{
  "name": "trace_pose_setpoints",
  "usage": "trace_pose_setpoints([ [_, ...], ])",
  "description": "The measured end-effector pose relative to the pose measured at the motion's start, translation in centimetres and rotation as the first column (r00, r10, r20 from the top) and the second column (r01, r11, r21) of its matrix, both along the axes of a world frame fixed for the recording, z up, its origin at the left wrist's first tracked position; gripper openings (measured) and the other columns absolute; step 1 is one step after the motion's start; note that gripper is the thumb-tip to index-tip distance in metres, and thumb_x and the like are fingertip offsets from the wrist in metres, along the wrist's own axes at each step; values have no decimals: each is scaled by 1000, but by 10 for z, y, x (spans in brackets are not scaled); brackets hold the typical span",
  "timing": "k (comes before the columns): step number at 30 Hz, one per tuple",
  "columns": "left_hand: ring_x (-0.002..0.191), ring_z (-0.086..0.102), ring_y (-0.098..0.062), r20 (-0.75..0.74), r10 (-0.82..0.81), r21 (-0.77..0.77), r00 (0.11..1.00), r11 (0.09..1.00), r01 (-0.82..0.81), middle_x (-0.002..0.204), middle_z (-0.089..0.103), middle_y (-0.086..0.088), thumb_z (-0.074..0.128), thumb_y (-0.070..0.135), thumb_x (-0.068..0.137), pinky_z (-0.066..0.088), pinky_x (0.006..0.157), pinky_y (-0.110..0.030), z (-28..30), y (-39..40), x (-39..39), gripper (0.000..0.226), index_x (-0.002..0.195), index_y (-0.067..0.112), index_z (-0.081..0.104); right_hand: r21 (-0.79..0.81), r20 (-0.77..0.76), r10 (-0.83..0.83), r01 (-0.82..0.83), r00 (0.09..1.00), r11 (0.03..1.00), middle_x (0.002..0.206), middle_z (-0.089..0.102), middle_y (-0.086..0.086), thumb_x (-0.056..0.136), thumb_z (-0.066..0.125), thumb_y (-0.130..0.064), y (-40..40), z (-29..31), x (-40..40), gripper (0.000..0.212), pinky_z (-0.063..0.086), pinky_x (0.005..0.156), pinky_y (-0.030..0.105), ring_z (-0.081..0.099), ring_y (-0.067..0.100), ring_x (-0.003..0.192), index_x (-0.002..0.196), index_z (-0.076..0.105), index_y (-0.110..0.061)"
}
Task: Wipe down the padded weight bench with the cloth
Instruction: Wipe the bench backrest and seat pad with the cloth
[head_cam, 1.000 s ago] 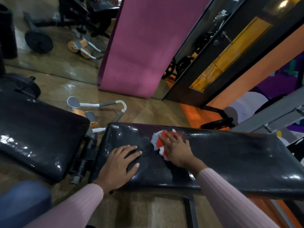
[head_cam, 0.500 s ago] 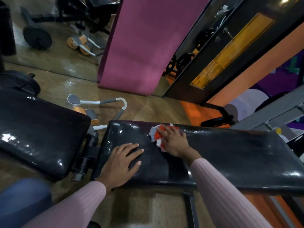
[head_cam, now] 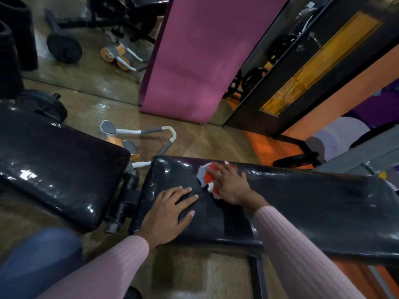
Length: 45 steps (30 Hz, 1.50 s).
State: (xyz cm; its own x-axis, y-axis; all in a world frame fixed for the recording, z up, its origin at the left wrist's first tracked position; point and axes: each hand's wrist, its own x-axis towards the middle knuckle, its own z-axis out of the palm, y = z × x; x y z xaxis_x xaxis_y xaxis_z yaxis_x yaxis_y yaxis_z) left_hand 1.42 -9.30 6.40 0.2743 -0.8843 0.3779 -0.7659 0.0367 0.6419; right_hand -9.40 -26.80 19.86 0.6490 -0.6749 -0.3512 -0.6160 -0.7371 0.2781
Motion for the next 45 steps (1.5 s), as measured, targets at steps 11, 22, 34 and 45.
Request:
trace_pose_setpoints([
  [11, 131, 33, -10, -3, -5, -1, 1000, 1000, 5, 141, 44, 12, 35, 49, 96, 32, 107, -36, 3, 2, -1, 44, 135, 34, 48, -37, 15, -165, 166, 986, 986, 156, 25, -5, 98, 34, -38, -35, 22, -14, 52, 24, 107, 58, 21, 24, 143, 149, 23, -34],
  [22, 131, 33, -10, -1, -1, 5, 1000, 1000, 1, 141, 44, 13, 33, 51, 95, 33, 106, -37, 5, 2, 0, 45, 134, 36, 48, 92, -25, 33, -30, 999, 995, 160, 13, -13, 97, 39, -41, 8, 17, -14, 55, 19, 112, 56, 8, 18, 148, 149, 20, -41],
  [34, 119, 40, -8, -17, 57, -19, 998, 998, -58, 128, 50, 12, 41, 50, 91, 37, 97, -34, 17, -7, -1, 43, 128, 31, 50, 113, 164, -7, -12, 986, 993, 158, 23, -8, 96, 43, -36, 15, -17, 34, 54, 18, 109, 56, 17, 21, 144, 146, 25, -44],
  [45, 144, 10, -22, 138, -107, 183, 985, 980, 81, 155, 23, 1, 22, 49, 97, 6, 116, -45, 68, -95, 1, 54, 146, 27, 26, -310, 521, 28, 158, 853, 938, 144, 47, 0, 93, 26, -42, 1, 5, -54, 51, 33, 105, 47, 36, 25, 138, 135, 49, -26],
])
